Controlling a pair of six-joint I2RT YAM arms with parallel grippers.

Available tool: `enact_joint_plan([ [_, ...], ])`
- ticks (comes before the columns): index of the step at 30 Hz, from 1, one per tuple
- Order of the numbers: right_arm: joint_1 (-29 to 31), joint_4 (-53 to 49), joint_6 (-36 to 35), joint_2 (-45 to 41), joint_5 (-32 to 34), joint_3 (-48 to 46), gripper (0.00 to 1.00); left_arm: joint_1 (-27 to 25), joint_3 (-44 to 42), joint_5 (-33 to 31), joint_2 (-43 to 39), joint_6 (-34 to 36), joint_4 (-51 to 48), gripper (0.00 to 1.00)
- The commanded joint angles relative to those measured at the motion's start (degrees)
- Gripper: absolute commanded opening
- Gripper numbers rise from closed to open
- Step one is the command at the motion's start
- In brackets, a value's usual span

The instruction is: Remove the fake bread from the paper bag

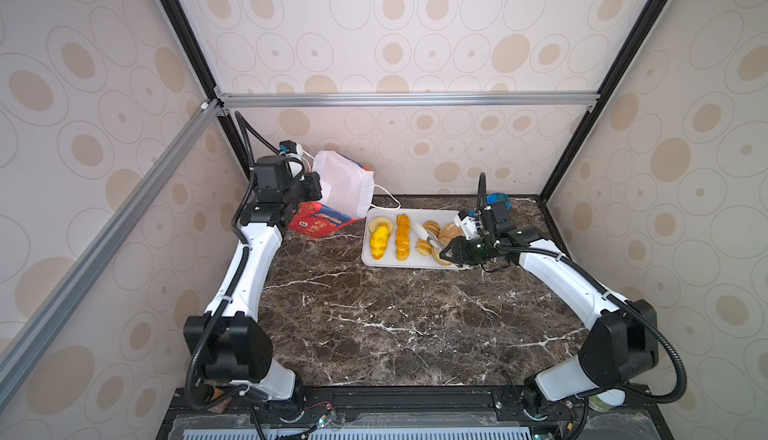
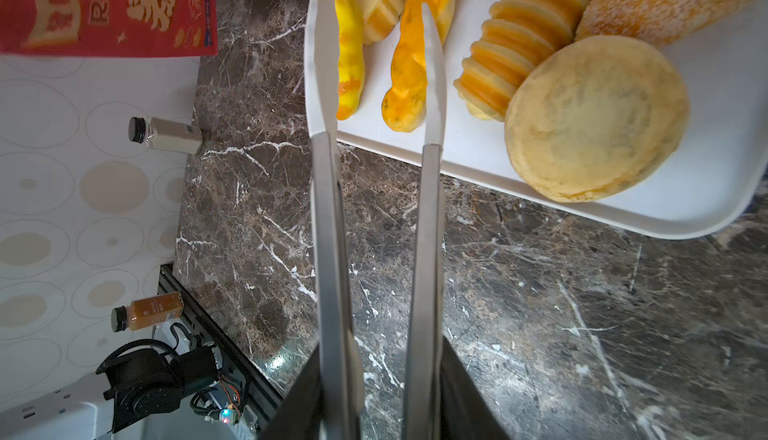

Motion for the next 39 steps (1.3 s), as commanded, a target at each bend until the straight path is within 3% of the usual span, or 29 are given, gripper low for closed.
enact_joint_plan([
  [1,-1.54,-2.31,-2.03,-2.31,-0.53,2.66,0.38,2.56,4.89,15.42,4.92,-7.39,1.19,0.0],
  [12,-3.07,-1.63,-1.09,-2.21,-0.26,1.92,0.38,6.96,8.02,25.75,17.0,-15.28,9.29,0.0],
  [18,-4.81,-1.22,-1.3,-1.6,0.25,2.17,0.38,7.52,15.13,23.08,22.71,-10.79,2.78,0.0],
  [22,-5.58,-1.69,-1.36,-0.7,-0.16,2.17,0.38,7.84,19.42,24.93,26.59,-10.15,0.91,0.01],
  [27,-5.97,-1.99,-1.27,-1.05,-0.18,3.21,0.38,8.01,24.03,23.46,28.71,-9.2,-0.49,0.39],
  [29,-6.04,-1.49,-1.04,-1.51,-0.18,3.23,0.38,7.99,25.77,22.54,28.94,-8.74,-1.42,0.62],
  [30,-6.06,-1.29,-0.92,-1.66,-0.15,3.16,0.39,8.03,26.63,21.63,29.01,-8.28,-2.14,0.69],
  [35,-6.06,-1.26,-0.3,-3.41,-0.26,3.28,0.39,8.03,27.47,15.07,26.33,-5.12,-6.57,0.86],
  [36,-6.09,-1.03,-0.21,-4.04,-0.07,3.23,0.38,8.0,27.16,13.96,25.41,-4.05,-7.43,0.99],
  [39,-6.15,-0.93,-0.45,-5.81,0.87,2.56,0.38,7.92,24.58,10.54,22.29,-1.04,-8.93,1.0],
])
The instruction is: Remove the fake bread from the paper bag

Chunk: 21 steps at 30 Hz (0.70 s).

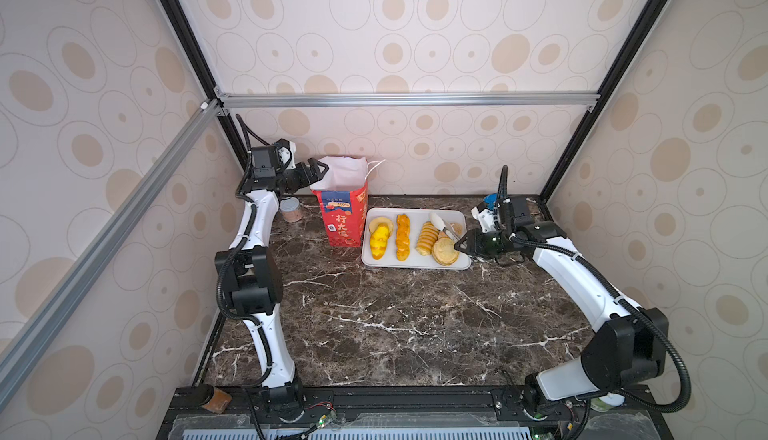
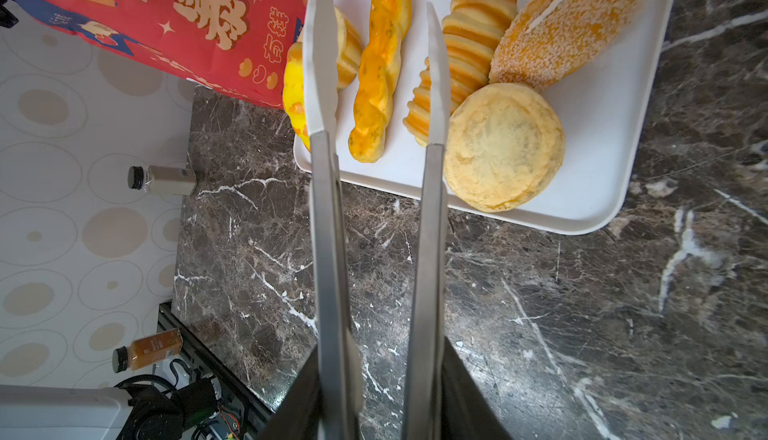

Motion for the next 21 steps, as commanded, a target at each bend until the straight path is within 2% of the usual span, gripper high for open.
enact_joint_plan([
  [1,-0.31,0.92,-0.37,-3.91,0.71,0.79,0.39,0.31,-1.0,-6.55,-5.76,5.52,-3.68,1.0],
  [6,-2.13,-0.1,-1.18,-6.65,2.34,-1.4,0.38,0.34,-16.6,-11.74,-16.17,7.68,3.4,1.0],
  [9,-4.55,-0.5,-1.54,-8.25,1.98,-2.29,0.38,0.36,-23.38,-14.05,-21.35,8.05,6.72,1.0],
  [12,-6.23,-0.87,-2.55,-9.86,4.97,-3.51,0.37,0.38,-29.52,-17.71,-27.1,8.21,8.51,0.99],
  [14,-7.58,-1.45,-3.72,-10.85,9.18,-4.51,0.37,0.34,-36.91,-19.25,-33.93,7.36,12.29,0.99],
  [16,-8.45,-1.65,-4.9,-11.82,15.15,-6.17,0.37,0.36,-46.71,-20.7,-41.78,2.3,16.38,0.99],
  [18,-8.54,-0.29,-5.98,-12.88,22.73,-9.04,0.37,-0.01,-58.74,-15.99,-51.27,-3.26,24.51,0.99],
  [19,-8.61,0.99,-6.36,-13.02,26.45,-11.3,0.37,-0.92,-63.85,-15.8,-55.4,-4.64,26.96,0.99],
  [21,-8.97,3.74,-6.37,-12.23,31.57,-14.72,0.36,-2.66,-69.64,-19.04,-62.25,-4.84,27.24,0.99],
])
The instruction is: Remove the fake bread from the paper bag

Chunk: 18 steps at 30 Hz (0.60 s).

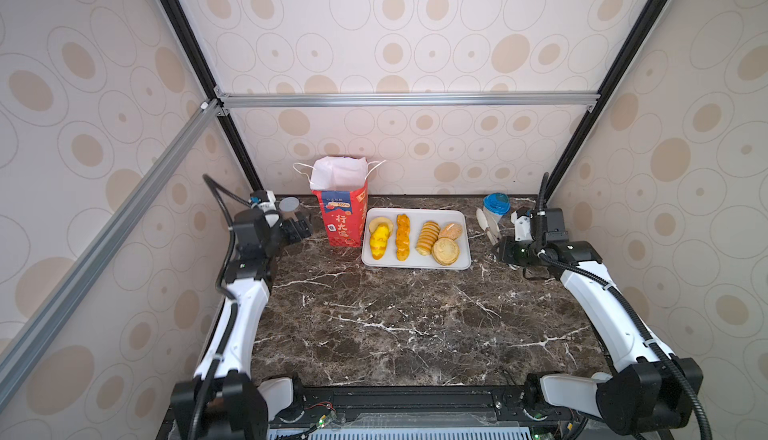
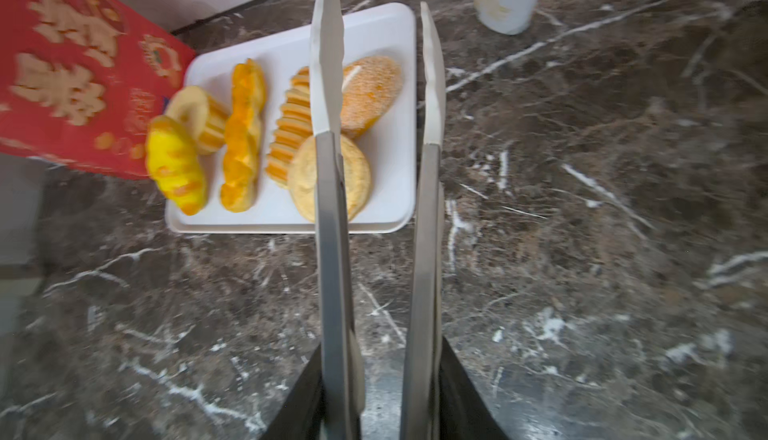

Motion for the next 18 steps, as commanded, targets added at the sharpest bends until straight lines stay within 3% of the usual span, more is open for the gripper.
enact_joint_plan([
  [1,-0.45,4.86,-2.46,1.02,12.87,-5.24,0.34,-2.05,-7.02,-2.93,-8.71,-4.27,6.69,0.99],
  [5,-0.5,8.69,-2.72,6.98,13.48,-8.18,0.29,-2.21,-12.74,-3.72,-14.53,-3.42,5.92,0.99],
  [12,-0.49,18.36,0.61,13.43,11.93,-15.85,0.3,-2.24,-13.74,-5.09,-15.68,-0.49,4.06,0.99],
  [15,-0.42,15.85,0.83,16.58,11.54,-13.36,0.32,-2.21,-14.34,-5.08,-15.35,0.23,5.26,0.99],
  [18,-0.45,13.32,0.91,21.01,11.76,-9.79,0.39,-2.2,-14.56,-5.36,-14.34,0.62,6.31,0.99],
])
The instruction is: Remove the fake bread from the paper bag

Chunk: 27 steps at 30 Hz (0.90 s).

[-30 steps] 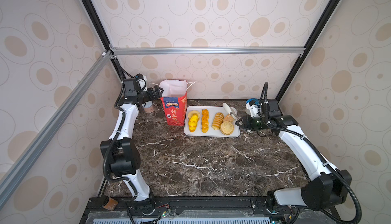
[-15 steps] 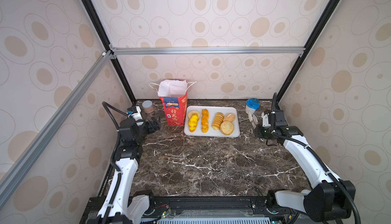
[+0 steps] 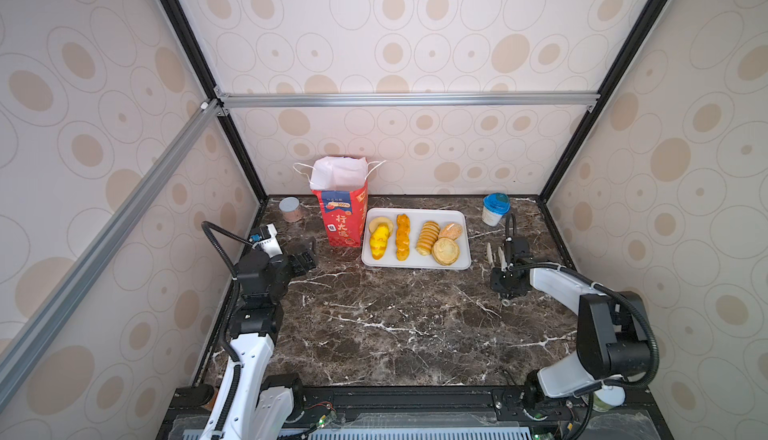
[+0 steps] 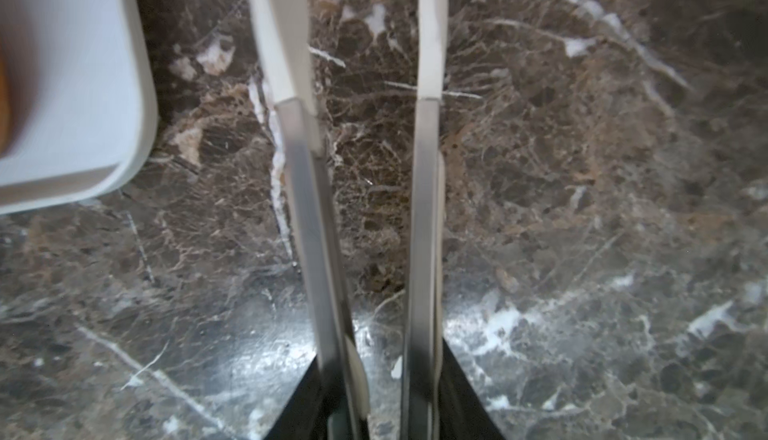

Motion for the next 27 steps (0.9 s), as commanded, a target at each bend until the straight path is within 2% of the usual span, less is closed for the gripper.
enact_joint_plan([
  [1,-0.14,-0.84,0.84,4.26,0.88,4.77,0.41,-0.02,-0.09,-1.09,1.01,1.86,2.73,0.99],
  [7,-0.13,-6.48,1.55,11.33,1.91,10.11,0.57,0.02,1.12,0.28,3.56,2.72,4.89,0.99],
  [12,-0.14,-6.18,1.88,10.19,2.48,9.44,0.71,-0.05,3.92,1.14,5.83,4.45,2.54,0.99],
  [14,-0.14,-5.35,1.92,8.24,2.01,7.92,0.81,-0.02,4.13,0.88,6.19,4.62,1.34,1.0],
  [15,-0.14,-4.98,1.9,7.26,1.52,7.28,0.99,-0.08,4.14,-0.03,6.25,4.27,0.7,1.0],
  [19,0.06,-6.54,1.91,1.89,3.13,6.05,1.0,-0.05,5.36,-6.27,6.53,4.79,-4.78,1.0],
  [21,0.04,-6.46,1.82,-1.98,3.75,4.95,1.0,-0.03,6.08,-6.96,7.14,5.44,-6.28,1.0],
  [25,1.18,-6.8,0.09,-11.24,4.4,4.15,1.0,-0.1,6.68,-10.52,8.9,7.77,-6.73,1.0],
  [27,2.29,-6.06,-0.75,-15.54,8.13,4.59,1.0,-0.3,6.08,-12.65,10.31,10.5,-4.12,1.0],
])
